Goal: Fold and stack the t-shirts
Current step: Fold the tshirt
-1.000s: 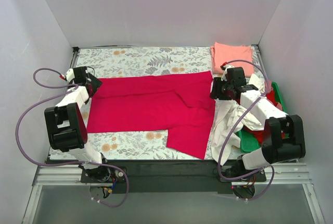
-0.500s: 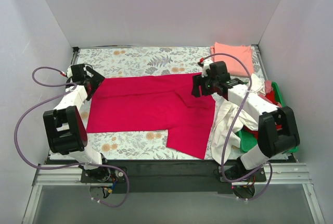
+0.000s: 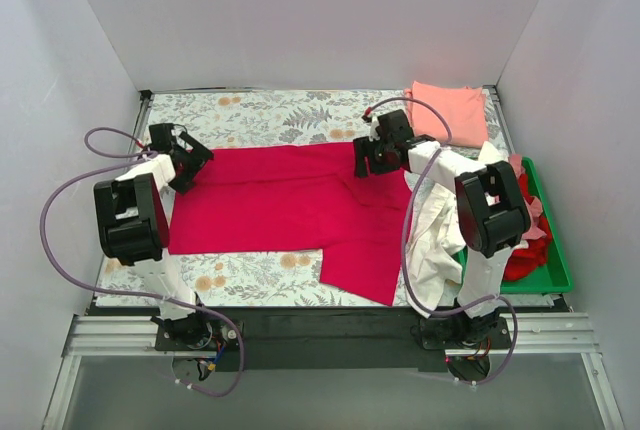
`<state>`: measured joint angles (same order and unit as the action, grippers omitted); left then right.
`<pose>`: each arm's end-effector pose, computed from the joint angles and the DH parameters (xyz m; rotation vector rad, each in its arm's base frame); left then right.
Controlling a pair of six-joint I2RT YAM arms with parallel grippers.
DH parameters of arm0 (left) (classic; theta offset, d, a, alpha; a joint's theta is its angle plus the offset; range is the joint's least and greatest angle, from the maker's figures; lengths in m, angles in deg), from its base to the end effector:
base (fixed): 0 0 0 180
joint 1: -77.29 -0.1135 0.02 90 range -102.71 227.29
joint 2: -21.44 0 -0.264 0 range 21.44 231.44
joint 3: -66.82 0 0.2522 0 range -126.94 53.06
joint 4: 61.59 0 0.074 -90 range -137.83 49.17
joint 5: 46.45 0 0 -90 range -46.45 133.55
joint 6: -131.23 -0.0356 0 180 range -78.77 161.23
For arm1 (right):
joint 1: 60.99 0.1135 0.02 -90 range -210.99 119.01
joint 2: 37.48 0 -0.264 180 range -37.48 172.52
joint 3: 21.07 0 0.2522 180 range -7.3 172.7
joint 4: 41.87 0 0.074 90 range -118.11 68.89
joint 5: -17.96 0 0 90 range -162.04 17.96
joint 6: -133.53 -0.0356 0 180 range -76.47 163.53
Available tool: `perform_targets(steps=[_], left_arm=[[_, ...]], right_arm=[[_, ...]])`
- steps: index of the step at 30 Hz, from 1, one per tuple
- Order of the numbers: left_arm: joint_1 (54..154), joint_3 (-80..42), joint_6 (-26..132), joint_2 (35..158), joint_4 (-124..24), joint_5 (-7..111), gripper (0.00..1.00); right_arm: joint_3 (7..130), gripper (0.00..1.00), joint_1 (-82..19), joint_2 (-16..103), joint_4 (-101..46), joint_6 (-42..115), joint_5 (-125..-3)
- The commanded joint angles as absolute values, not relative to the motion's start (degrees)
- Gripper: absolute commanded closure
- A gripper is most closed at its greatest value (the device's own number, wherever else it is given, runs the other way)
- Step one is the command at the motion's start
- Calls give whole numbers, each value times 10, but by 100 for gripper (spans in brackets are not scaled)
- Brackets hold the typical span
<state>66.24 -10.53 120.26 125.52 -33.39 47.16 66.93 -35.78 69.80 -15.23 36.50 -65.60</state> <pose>0.3659 0.0692 0.1665 -1.8341 1.8684 -0.5309 0.3716 0.1793 0.2037 -0.4336 2.3636 0.3999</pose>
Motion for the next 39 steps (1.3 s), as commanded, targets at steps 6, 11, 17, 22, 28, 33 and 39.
perform_targets(steps=[6, 11, 17, 22, 28, 33, 39], left_arm=[[663, -183, 1206, 1351, -317, 454, 4], [663, -277, 1199, 1432, -298, 464, 3], [663, -400, 1193, 1470, -249, 455, 3], [663, -355, 1195, 1340, -222, 443, 2], [663, -135, 1266, 1136, -206, 357, 2], [661, 0, 1347, 1001, -172, 312, 2], [653, 114, 1388, 939, -170, 272, 2]], right_arm=[[779, 27, -444, 829, -162, 318, -601], [882, 27, -487, 926, -162, 301, -568], [1010, 27, -503, 956, -149, 325, -515], [950, 2, -497, 834, -150, 357, -512], [681, 2, -483, 616, -198, 317, -543], [446, 2, -478, 455, -274, 268, -562], [331, 2, -478, 341, -303, 243, -561]])
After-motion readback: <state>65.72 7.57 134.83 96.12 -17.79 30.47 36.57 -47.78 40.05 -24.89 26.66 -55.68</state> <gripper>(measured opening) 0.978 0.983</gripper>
